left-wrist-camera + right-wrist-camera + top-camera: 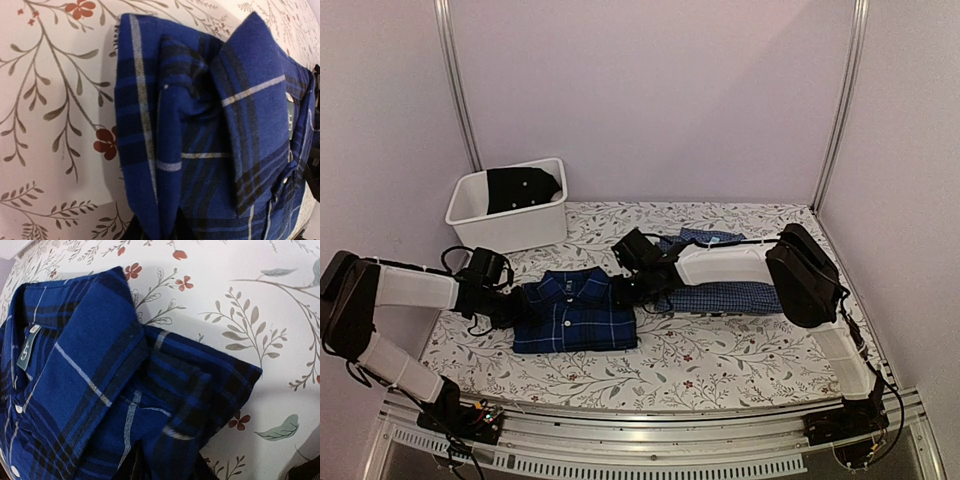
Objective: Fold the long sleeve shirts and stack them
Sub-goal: Pick up the square-folded shirt from the center of the board.
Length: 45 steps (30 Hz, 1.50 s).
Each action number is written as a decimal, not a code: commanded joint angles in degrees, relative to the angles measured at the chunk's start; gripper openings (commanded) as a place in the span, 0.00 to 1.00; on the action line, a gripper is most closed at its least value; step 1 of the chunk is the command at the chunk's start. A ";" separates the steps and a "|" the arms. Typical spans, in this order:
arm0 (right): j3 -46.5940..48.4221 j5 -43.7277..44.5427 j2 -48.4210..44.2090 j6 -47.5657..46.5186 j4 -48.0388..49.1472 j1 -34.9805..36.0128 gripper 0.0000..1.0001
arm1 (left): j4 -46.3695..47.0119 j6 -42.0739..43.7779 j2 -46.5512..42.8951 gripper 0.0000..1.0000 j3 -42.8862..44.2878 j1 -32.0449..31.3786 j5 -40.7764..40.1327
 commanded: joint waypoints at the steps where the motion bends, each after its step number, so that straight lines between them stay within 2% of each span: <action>1: 1.71 -1.88 2.62 -0.66 -4.03 0.70 0.18 | -0.87 -0.10 0.31 0.03 -0.33 -0.68 1.68; 2: 2.19 -1.95 2.62 -0.77 -4.43 0.70 0.14 | -1.24 -0.03 0.05 0.00 -0.11 -0.72 1.73; 5: 3.87 -1.93 2.46 -1.12 -5.52 0.70 0.01 | -2.50 0.25 -1.22 0.00 0.89 -0.90 1.83; 6: 4.56 -1.88 2.31 -1.41 -5.86 0.74 0.00 | -3.04 0.39 -1.67 0.00 1.30 -1.02 1.80; 24: 10.91 -0.81 -3.73 -3.88 -10.02 0.87 0.00 | -14.83 2.80 -10.63 0.00 8.73 -1.67 3.37; 35: 14.60 -0.66 -9.03 -5.08 -12.31 1.49 0.00 | -21.71 4.04 -14.56 0.00 16.15 -3.29 4.95; 45: 14.41 6.49 -14.67 -7.78 -16.28 0.64 0.00 | -21.24 0.88 -13.31 0.00 24.44 -8.38 7.21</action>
